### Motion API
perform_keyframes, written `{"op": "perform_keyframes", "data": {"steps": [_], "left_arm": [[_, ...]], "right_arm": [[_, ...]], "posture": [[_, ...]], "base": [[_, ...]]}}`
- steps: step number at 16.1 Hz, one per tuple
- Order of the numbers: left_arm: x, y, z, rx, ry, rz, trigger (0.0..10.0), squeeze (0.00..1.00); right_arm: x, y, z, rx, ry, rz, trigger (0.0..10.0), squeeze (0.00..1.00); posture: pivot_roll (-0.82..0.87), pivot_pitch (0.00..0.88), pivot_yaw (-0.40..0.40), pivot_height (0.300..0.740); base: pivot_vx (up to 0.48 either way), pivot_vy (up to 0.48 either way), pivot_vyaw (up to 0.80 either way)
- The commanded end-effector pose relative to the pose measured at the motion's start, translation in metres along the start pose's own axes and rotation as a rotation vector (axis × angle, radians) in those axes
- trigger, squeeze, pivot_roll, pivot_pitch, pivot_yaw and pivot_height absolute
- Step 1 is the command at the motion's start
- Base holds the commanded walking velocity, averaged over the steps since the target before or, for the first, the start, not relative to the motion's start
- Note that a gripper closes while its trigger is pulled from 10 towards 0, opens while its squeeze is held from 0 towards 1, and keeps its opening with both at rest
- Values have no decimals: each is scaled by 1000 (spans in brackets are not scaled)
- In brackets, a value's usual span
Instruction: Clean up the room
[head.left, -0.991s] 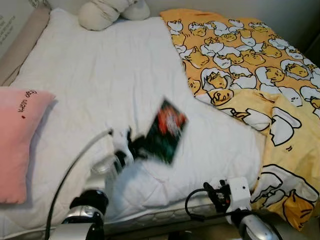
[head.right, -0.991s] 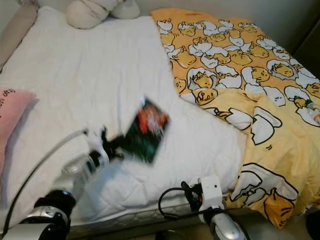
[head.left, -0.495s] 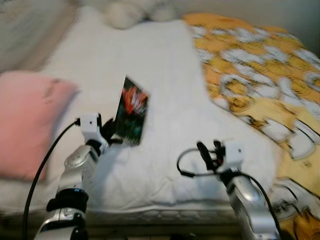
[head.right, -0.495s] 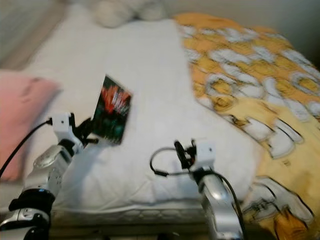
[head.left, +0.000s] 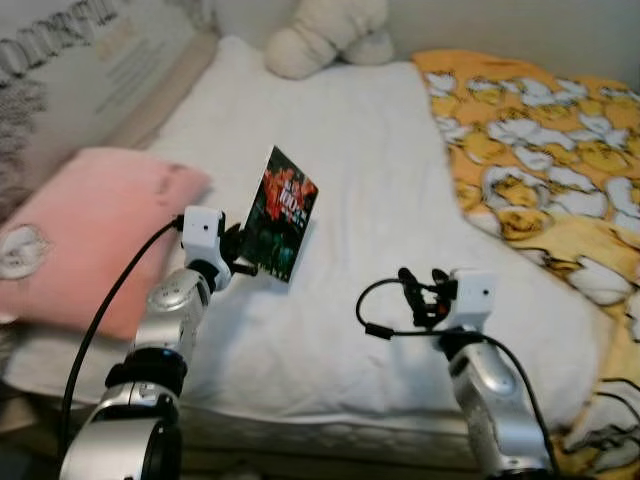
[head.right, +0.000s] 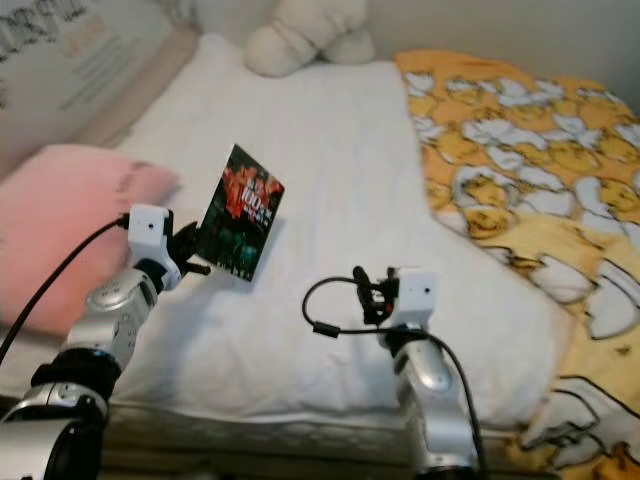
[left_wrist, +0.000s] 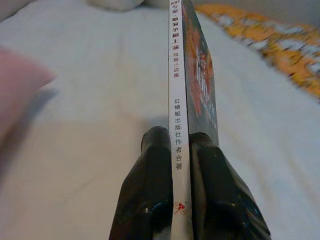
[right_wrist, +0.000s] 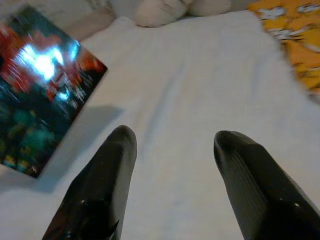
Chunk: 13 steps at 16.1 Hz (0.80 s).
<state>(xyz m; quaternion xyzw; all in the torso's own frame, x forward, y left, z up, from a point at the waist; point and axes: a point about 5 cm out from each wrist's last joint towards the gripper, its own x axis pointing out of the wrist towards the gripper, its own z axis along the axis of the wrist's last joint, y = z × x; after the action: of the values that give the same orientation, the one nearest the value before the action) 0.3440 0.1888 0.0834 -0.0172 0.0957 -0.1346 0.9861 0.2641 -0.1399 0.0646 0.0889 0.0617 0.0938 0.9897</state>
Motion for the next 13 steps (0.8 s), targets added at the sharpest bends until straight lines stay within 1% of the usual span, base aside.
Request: {"op": "perform_keyframes", "data": {"steps": [1,3,5,6,7,8,9,10,11,12,13], "left_arm": [[8,0,17,33,-44,-1,10000,0],[10,0,19,27,-46,-1,10000,0],[12,-7,17,33,-39,-8,10000,0],[17,-19,11,3,-8,-39,10000,0],[20,-25,9,-20,4,-53,10000,0],[25,-34,4,-80,45,-46,10000,0],[25,-34,4,-80,45,-46,10000,0],[28,-38,-5,-175,107,-3,10000,0],[25,-34,-15,-325,152,69,10000,0],[22,-35,-27,-447,191,101,10000,0],[20,-35,-33,-473,215,122,10000,0]], "right_arm": [[0,-1,-1,-5,2,0,10000,0],[-1,-1,-3,-9,9,2,10000,0],[-2,-1,-4,-7,16,4,10000,0],[-2,0,-4,1,20,15,10000,0],[-3,0,-4,4,21,22,10000,0],[-4,2,-6,1,31,38,10000,0],[-4,2,-6,1,31,38,10000,0],[-6,2,-7,-9,48,55,10000,0],[-9,0,-7,-19,59,67,10000,0],[-10,-1,-7,-22,64,76,10000,0],[-11,-1,-7,-22,66,81,10000,0]], "posture": [[45,0,-49,740],[40,0,-46,740],[40,0,-49,740],[44,0,-56,740],[47,0,-63,740],[40,0,-78,740],[40,0,-78,740],[24,0,-90,740],[12,0,-99,740],[9,0,-105,740],[5,0,-108,740]], "base": [[0,480,0],[0,480,0],[0,390,0],[0,0,0],[0,0,0],[0,0,0],[0,0,0],[0,0,0],[0,0,0],[0,0,0],[0,0,0]]}}
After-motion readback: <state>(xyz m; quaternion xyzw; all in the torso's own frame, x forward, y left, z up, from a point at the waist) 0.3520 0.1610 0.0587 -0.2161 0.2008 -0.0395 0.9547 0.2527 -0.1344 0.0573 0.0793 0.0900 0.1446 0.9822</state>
